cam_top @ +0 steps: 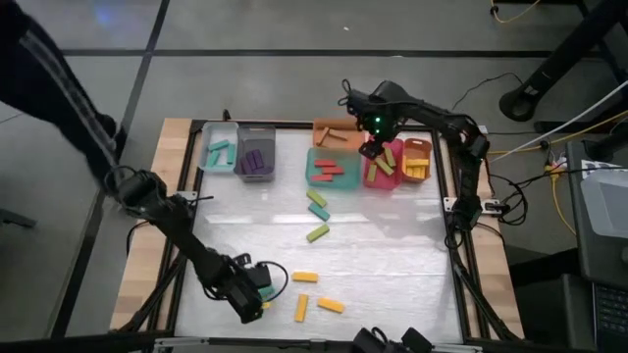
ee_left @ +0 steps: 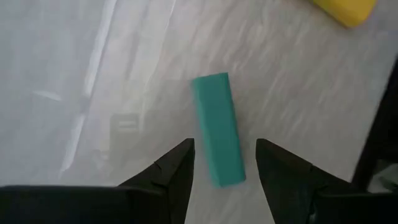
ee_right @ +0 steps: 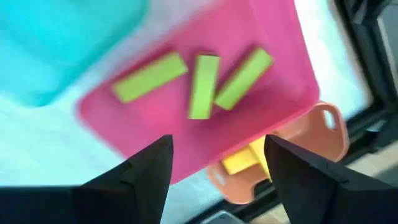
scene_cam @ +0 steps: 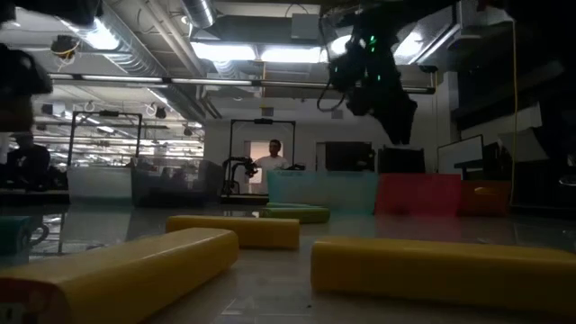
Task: Sort blocks
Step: Put the light blue block into the transparent bin
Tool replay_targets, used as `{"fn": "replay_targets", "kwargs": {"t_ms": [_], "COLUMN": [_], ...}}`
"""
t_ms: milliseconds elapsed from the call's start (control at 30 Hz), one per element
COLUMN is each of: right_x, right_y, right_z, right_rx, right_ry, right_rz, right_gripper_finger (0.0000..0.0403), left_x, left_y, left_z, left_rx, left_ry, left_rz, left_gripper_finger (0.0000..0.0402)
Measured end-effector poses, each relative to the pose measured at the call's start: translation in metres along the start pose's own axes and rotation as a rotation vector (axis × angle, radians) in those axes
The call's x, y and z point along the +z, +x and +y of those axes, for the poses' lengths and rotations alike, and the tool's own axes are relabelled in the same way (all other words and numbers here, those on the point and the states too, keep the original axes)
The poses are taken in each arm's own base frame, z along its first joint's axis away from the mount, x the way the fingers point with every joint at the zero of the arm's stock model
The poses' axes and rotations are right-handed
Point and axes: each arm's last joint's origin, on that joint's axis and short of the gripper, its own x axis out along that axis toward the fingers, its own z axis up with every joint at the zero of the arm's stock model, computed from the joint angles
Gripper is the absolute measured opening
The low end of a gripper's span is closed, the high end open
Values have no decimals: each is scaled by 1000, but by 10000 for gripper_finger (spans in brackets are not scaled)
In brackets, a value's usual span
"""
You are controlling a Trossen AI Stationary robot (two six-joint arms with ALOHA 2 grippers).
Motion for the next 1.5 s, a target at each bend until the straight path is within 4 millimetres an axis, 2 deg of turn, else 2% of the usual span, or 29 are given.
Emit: {"fn": "replay_targets", "kwargs": {"t_ms": [233,367,500,667,900,1133,1300,1500], "right_x": [-15,-19,-23,-32,-56,-85,-94,-92], "right_y": [-26,-32,-35,-39,-44,-46,-45,-34], "right_z": [7,27,58,106,171,216,240,265], "right_rx": [124,135,138,153,188,227,222,246], "right_ry": [26,-33,-120,-257,-447,-530,-502,-526], "right_rz": [-98,-140,-179,-261,-364,-409,-490,-536], "right_gripper_finger": [253,253,253,253,253,253,253,253], "left_x": [-4,-6,-6,-7,-1,18,26,35], "left_y": [28,37,42,45,45,29,-2,-49], "left_z": [-2,-2,-4,-3,2,17,39,81], "left_rx": [53,68,74,88,99,113,221,426], "left_ry": [2,3,10,21,11,-60,-44,-56], "left_rz": [29,37,28,34,43,7,-2,-32], "left_gripper_finger": [159,159,159,146,40,40,46,43]}}
